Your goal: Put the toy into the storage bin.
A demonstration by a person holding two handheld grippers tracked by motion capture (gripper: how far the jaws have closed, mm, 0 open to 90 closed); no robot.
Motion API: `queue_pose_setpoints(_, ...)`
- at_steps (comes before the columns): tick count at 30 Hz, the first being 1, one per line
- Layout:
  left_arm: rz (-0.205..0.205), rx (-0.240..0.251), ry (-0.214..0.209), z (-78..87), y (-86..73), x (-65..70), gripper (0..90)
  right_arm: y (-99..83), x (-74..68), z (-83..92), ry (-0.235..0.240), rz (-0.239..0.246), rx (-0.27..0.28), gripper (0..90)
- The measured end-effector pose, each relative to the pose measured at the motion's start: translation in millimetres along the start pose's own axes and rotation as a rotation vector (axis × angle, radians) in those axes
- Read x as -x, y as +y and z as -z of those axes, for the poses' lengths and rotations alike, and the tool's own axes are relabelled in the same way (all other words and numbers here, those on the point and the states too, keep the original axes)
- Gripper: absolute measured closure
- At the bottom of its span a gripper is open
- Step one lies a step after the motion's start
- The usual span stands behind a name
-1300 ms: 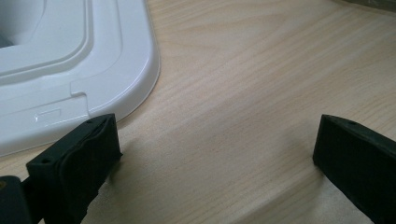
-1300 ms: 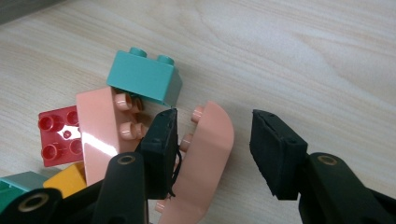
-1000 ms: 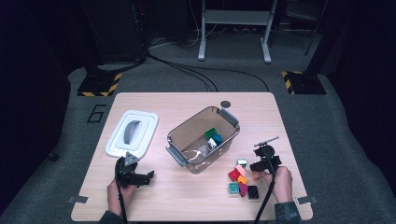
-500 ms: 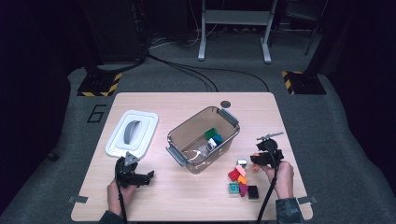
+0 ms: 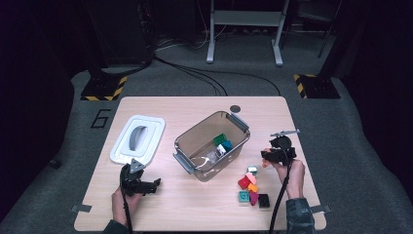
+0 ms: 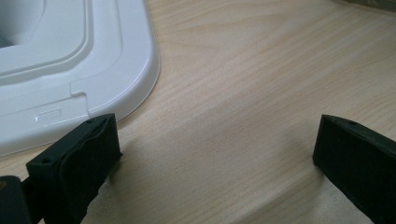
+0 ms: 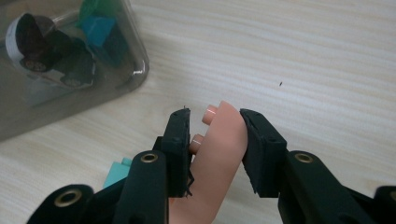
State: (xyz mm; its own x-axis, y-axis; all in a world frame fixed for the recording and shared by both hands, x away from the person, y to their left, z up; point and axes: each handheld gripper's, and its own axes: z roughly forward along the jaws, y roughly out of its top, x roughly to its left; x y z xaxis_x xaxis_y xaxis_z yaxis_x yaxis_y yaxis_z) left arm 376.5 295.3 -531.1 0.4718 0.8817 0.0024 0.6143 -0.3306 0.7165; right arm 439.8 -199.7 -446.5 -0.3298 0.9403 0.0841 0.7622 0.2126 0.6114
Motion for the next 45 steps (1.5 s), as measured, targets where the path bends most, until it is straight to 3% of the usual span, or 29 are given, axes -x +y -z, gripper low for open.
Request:
queue_pose_setpoints(14,-0.004,0.0,0.002,0.0,0.0,-0.1,0.4,31.3,-0.8,-0.7,-0.027,0.032,0.043,64.2)
queue_pose_setpoints(18,-0.002,-0.001,0.0,0.1,0.0,-0.1,0.4,40.4,-2.1,0.7,-0.055,0.043,0.059,64.2)
queue_pose_setpoints(45,-0.001,-0.003,-0.002,0.2,0.1,-0.1,0.4,93.1,-9.0,25.0,-0.153,0.101,0.186,64.3)
